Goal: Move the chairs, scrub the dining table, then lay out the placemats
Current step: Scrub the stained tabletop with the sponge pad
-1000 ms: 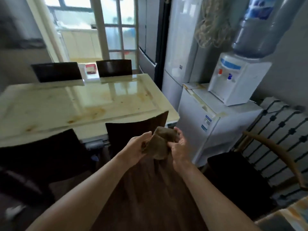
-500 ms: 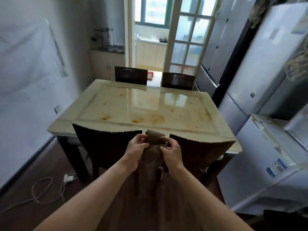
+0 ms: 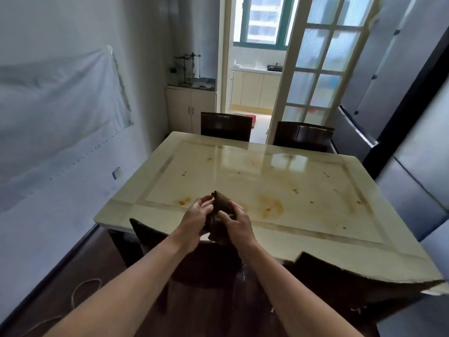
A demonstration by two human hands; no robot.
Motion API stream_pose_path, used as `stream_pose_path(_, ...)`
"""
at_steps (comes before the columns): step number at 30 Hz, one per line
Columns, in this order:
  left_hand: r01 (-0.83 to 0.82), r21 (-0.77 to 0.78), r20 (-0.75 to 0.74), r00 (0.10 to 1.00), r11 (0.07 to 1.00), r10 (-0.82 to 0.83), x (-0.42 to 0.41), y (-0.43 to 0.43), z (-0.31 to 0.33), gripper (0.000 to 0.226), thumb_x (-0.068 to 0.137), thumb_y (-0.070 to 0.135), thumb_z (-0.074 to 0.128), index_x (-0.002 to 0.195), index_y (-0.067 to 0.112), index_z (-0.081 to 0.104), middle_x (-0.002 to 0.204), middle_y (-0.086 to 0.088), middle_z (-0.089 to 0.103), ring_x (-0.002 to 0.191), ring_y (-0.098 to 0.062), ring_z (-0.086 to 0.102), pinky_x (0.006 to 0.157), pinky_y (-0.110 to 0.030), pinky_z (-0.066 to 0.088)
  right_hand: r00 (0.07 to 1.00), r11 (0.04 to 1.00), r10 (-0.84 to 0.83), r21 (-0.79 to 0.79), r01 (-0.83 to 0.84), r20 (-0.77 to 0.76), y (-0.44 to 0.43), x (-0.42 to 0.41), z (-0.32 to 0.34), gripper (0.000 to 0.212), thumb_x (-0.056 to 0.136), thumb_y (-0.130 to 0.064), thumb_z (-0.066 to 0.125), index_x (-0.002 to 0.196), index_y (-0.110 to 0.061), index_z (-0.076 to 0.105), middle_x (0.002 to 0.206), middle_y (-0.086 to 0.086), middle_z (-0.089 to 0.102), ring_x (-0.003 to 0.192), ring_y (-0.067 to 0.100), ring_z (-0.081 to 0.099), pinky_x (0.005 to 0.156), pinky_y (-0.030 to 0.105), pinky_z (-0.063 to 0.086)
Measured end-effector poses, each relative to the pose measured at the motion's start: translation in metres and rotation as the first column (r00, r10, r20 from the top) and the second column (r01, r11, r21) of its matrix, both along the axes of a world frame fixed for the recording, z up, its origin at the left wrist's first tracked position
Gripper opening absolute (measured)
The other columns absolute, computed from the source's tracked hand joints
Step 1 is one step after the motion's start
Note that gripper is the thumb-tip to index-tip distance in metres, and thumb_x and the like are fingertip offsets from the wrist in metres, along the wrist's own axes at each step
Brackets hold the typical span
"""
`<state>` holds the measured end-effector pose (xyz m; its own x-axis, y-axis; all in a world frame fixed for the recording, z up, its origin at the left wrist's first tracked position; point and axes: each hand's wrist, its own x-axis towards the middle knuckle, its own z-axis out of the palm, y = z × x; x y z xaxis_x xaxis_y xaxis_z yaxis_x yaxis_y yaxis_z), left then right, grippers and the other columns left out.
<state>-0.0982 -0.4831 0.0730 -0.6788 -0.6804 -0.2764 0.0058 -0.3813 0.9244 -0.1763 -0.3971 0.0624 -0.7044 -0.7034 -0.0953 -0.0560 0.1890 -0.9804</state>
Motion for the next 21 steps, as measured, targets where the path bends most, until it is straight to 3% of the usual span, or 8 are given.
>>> stream_pose_path(3, 0.031, 0.014, 0.008, 0.999, 0.999, -0.031, -0.02, -0.039, 0.001, 0.027, 0.1, 0.02, 0.042, 0.122, 0.021, 0.057, 0.114, -0.004, 0.066, 0.098, -0.017, 0.063, 0.065, -0.032, 0.052, 0.992, 0.999, 0.034, -0.03, -0.031, 0.118, -0.038, -0.015, 0.001, 0.025, 0.09, -0.02, 0.061, 0.114, -0.023, 0.054, 0.112, 0.02, 0.059, 0.08, 0.032, 0.068, 0.057, 0.051, 0.058)
stream_pose_path(8, 0.065, 0.002, 0.041, 0.997, 0.998, -0.065, -0.032, -0.092, -0.006, 0.031, 0.101, 0.022, 0.039, 0.124, 0.022, 0.059, 0.118, -0.004, 0.066, 0.111, -0.02, 0.061, 0.095, -0.046, 0.05, 0.991, 0.996, 0.059, 0.065, -0.067, 0.12, -0.098, -0.028, -0.004, 0.034, 0.086, -0.032, 0.065, 0.118, -0.027, 0.053, 0.113, 0.016, 0.057, 0.083, 0.036, 0.068, 0.046, 0.033, 0.054)
stream_pose_path(11, 0.073, 0.0, 0.064, 0.995, 0.997, -0.073, -0.036, -0.121, -0.011, 0.031, 0.101, 0.022, 0.038, 0.124, 0.021, 0.059, 0.12, -0.006, 0.065, 0.113, -0.022, 0.06, 0.099, -0.049, 0.047, 0.99, 0.994, 0.062, 0.085, -0.073, 0.128, -0.129, -0.035, -0.011, 0.033, 0.089, -0.026, 0.063, 0.12, -0.024, 0.053, 0.11, 0.017, 0.06, 0.077, 0.035, 0.067, 0.041, 0.026, 0.05)
stream_pose_path(15, 0.133, -0.006, 0.09, 0.987, 0.991, -0.132, -0.042, -0.164, -0.016, 0.031, 0.102, 0.024, 0.038, 0.123, 0.022, 0.06, 0.12, -0.001, 0.066, 0.111, -0.019, 0.061, 0.095, -0.045, 0.05, 0.992, 0.994, 0.013, 0.106, -0.026, 0.124, -0.173, -0.043, -0.019, 0.021, 0.093, -0.014, 0.053, 0.114, -0.016, 0.053, 0.096, 0.01, 0.065, 0.063, 0.016, 0.066, 0.05, 0.035, 0.057)
stream_pose_path(19, 0.201, -0.032, 0.103, 0.975, 0.979, -0.197, -0.046, -0.217, -0.021, 0.032, 0.102, 0.024, 0.036, 0.123, 0.023, 0.059, 0.12, 0.006, 0.065, 0.108, -0.013, 0.062, 0.092, -0.042, 0.05, 0.993, 0.986, -0.066, 0.157, 0.05, 0.099, -0.226, -0.048, -0.032, 0.015, 0.09, -0.014, 0.049, 0.092, -0.027, 0.057, 0.092, 0.013, 0.067, 0.078, 0.033, 0.068, 0.063, 0.052, 0.058)
stream_pose_path(21, 0.211, -0.03, 0.106, 0.972, 0.977, -0.207, -0.048, -0.252, -0.025, 0.03, 0.103, 0.025, 0.035, 0.12, 0.024, 0.059, 0.12, 0.008, 0.066, 0.108, -0.011, 0.061, 0.091, -0.041, 0.051, 0.989, 0.981, -0.099, 0.179, 0.078, 0.111, -0.26, -0.05, -0.035, 0.018, 0.089, -0.013, 0.048, 0.089, -0.028, 0.057, 0.092, 0.015, 0.067, 0.079, 0.035, 0.068, 0.064, 0.053, 0.058)
